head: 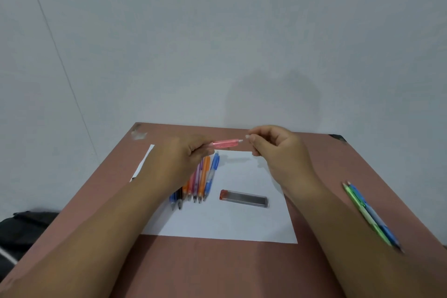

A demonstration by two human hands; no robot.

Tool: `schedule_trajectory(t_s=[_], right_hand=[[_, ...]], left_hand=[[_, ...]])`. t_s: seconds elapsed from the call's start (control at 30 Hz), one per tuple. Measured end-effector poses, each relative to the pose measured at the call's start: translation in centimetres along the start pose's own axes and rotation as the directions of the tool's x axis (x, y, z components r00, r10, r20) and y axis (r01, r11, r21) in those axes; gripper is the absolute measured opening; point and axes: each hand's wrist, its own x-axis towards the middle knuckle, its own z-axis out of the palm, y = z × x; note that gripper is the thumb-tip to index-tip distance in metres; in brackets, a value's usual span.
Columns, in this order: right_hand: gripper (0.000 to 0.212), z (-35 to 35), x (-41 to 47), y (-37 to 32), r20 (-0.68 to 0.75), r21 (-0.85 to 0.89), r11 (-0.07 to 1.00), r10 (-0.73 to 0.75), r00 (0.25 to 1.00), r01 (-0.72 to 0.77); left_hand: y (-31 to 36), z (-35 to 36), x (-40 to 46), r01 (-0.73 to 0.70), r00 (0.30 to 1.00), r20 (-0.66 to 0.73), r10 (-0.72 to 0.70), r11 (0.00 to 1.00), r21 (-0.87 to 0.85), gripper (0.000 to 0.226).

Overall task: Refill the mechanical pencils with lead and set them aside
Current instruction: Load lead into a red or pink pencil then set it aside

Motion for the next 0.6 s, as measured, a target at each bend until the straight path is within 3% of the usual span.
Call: schedule_trajectory(t_s=[0.1,0.23,0.37,0.6], right_hand=[[0.011,-0.9,0.7,1.0,0.007,-0.270,0.958,-0.095,0.995,0.093],[0.020,-1.3,1.2,2.1,0.175,-0.573,0.780,-0.186,0.967,0.254],[0.031,-0.8,1.1,2.3,0.254,-0.646,0.723,-0.098,0.962,0.244],[0.043,-0.3,1.0,2.7,0.296,-0.621,0.753,-0.034,0.955,0.219]], left_hand=[[-0.6,0.1,0.2,0.001,1.000,0.024,-0.002,0.999,0.042,0.021],[-0.8,0.2,0.3,-0.014,0.999,0.044,0.012,0.999,0.052,0.027],[-0.9,0.3,0.4,-0.024,0.998,0.056,0.020,0.997,0.078,0.029],[-1.0,0.4,0.5,-0.029,0.998,0.065,0.024,0.996,0.083,0.027]])
